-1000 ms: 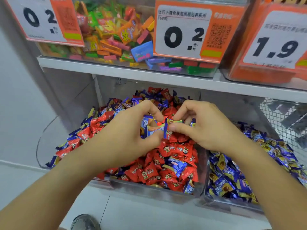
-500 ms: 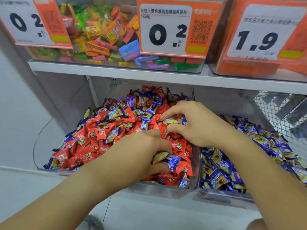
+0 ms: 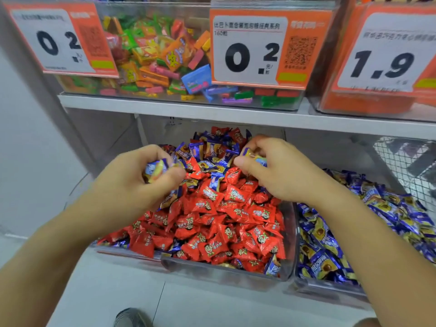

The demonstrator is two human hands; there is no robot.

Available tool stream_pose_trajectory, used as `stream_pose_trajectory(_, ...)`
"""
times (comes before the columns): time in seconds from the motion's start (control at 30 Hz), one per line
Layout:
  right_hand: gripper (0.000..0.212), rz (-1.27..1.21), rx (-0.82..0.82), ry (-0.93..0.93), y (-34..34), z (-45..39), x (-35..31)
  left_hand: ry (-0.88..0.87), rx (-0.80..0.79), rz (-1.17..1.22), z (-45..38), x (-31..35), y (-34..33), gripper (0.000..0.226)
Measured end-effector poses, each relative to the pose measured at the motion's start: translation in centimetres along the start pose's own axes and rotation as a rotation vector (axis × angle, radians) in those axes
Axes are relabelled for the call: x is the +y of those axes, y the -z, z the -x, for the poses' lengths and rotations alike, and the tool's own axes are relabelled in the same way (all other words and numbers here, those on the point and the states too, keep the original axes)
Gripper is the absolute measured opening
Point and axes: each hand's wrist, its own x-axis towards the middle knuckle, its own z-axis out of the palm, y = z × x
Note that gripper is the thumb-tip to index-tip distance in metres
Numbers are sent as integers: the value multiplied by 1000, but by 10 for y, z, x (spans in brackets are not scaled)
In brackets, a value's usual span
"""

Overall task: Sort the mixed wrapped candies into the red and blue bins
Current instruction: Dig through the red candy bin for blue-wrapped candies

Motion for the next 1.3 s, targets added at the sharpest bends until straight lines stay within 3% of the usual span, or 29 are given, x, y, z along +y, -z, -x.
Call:
stream_pose_trajectory(0.07, 10, -37, 57, 42, -5, -2, -5, 74, 5, 40, 1, -8, 14, 33)
stream_pose_trajectory(0.2, 13, -82, 83, 114, -20, -7, -24, 141, -23, 57, 5, -13, 21, 15)
stream_pose_trajectory(0.27, 12, -51, 52, 142, -30, -10, -29, 119, -11, -72, 7, -14, 16, 19)
stream_pose_trajectory(0.37, 28, 148, -1, 132, -38, -15, -29, 42, 12, -404, 10, -17, 8, 16)
stream_pose_trajectory(0.47, 40, 278, -40, 82, -37, -20, -26, -5, -76, -648, 12, -23, 0, 25)
stream_pose_trajectory(0.6, 65, 393, -142, 60, -34, -23, -23, 25, -55, -751, 10, -27, 0, 46)
stream_pose_trajectory(0.73, 74, 388, -209, 16, -27, -24, -25, 17, 8, -708, 3, -34, 5, 30)
stream_pose_trajectory(0.9, 58, 325, -162, 22, -26, -23, -25, 35, 110, -528, 0, -31, 12, 4)
stream_pose_trajectory(1.1, 31, 196, -42, 16, -30, -22, -20, 148, 142, -76, 3, -19, 11, 32)
stream_pose_trajectory(1.3, 26, 13, 87, 24, -23, -9, -23, 116, 99, -4, 5, -3, -9, 33)
